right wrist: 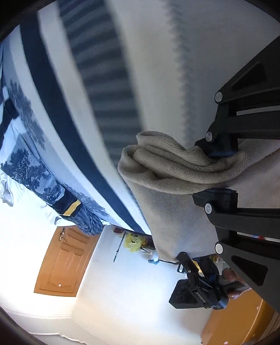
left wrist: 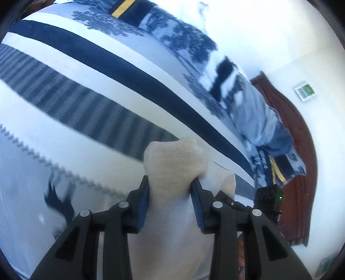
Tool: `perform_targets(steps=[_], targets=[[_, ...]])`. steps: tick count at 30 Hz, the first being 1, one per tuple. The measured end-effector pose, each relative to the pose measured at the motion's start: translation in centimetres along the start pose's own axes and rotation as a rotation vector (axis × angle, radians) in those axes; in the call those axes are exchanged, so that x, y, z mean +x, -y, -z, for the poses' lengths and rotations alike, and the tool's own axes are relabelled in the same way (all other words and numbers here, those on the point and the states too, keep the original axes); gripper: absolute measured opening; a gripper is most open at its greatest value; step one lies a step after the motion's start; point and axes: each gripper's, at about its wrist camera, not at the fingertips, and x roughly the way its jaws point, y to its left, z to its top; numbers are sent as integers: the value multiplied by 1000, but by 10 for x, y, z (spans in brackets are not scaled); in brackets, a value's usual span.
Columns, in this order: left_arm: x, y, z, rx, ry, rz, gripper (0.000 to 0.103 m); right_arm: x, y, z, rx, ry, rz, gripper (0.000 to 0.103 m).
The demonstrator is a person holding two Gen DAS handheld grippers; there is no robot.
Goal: Fold small clothes
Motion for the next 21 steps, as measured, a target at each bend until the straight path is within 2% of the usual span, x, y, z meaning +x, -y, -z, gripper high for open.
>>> perform_targets(steps=[3,4,5,6,7,8,9,10,11,13,14,15,16,17,18,20,21], targets=[[17,-24,-7,1,-21,-73,38,36,4,-25,4,-33,27,23],[22,-31,-5,8,-23,-125,36,48,9,-29,11,-51,38,25],[20,-38,0,19,-23,-148,36,60,16,-32,15,-76,73,32],[14,-41,9,38,-33,-125,36,70,22,-32,9,-107,145,34],[4,-44,21,62,-37,-89,37,75,26,-29,-9,-125,232,44],[-5,-45,33,81,-35,-77,39,70,28,-23,-16,-120,265,49],[-19,-48,56,117,-36,-77,45,54,29,-9,-6,-97,227,52],[-28,-54,72,134,-36,-81,52,42,28,2,-5,-91,207,65],[-38,-62,98,146,-42,-85,55,26,27,19,-4,-82,206,76],[-40,-74,136,134,-74,-102,55,-8,28,65,12,-52,281,76],[-38,-81,152,127,-89,-117,55,-17,32,81,35,-51,279,74],[-36,-87,166,117,-99,-131,55,-25,38,102,79,-47,237,71],[-33,-92,176,97,-100,-131,55,-32,46,125,139,-36,171,63],[-28,-97,184,63,-110,-120,55,-35,50,139,190,-27,147,54],[-21,-102,191,34,-127,-103,55,-34,53,148,215,-21,128,51],[-18,-101,194,22,-112,-93,55,-25,54,159,201,-15,93,47],[-17,-97,193,42,-105,-93,50,-24,51,161,180,0,100,47]])
